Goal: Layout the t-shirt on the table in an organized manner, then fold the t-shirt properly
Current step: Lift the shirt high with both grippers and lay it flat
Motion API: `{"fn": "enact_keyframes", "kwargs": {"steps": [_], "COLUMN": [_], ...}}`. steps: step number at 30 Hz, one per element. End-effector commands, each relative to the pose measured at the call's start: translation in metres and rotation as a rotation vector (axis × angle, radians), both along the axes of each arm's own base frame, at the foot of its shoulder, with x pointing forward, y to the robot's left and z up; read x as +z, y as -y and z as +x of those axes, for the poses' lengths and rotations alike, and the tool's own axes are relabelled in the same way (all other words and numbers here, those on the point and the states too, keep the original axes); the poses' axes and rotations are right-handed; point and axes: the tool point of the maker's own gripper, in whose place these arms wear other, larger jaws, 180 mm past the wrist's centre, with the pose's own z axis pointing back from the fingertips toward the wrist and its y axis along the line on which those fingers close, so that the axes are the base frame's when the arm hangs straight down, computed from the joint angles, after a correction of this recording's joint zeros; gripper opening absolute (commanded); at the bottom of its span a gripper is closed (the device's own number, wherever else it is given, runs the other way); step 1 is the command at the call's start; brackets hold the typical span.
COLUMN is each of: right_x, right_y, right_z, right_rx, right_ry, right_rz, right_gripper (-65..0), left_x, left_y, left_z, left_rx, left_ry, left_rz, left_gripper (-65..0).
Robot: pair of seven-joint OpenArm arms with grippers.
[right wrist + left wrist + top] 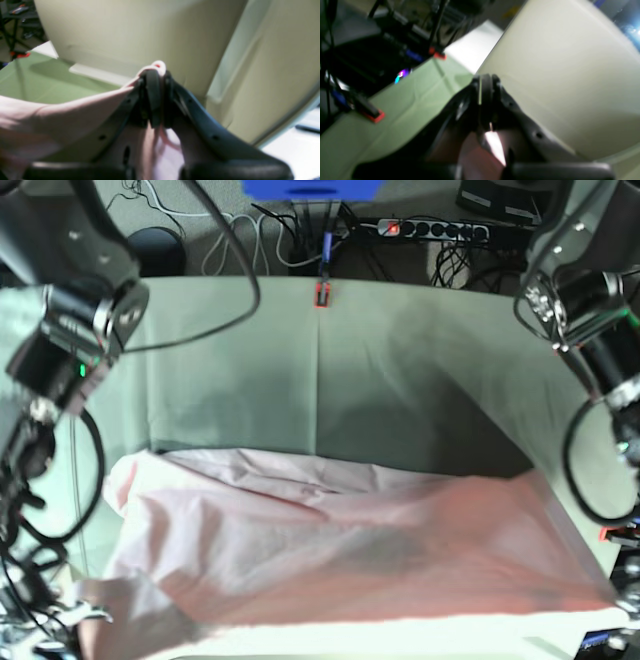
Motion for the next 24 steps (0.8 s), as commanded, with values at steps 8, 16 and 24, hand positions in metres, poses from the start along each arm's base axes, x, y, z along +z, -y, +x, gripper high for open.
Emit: {"fn": "enact_keyframes", "kwargs": {"steps": [8,16,24], "right_x": [0.030,0.047,0.042], "right_y": [0.019,-0.012,0.010], "right_z": [0.071,0.117,0.123], "right_rx": [0.045,0.152,0.059], "right_ry": [-0.037,-0.010,0.013], "right_rz": [0.143,0.208,0.235], "right_gripper": [-63.5,-52.1,-25.9], "left_x": [-0.004,-0.014,0.014], "left_y": [-0.001,0.014,0.011], "left_z": [0.054,0.113,0.126], "left_rx": [-0.010,-0.058,-0.024], "left_ry": [-0.019,-0.136,-0.057], "left_rz": [-0.098,-0.302,-0.274], "left_gripper": [-65.0,-50.0,-14.6]}}
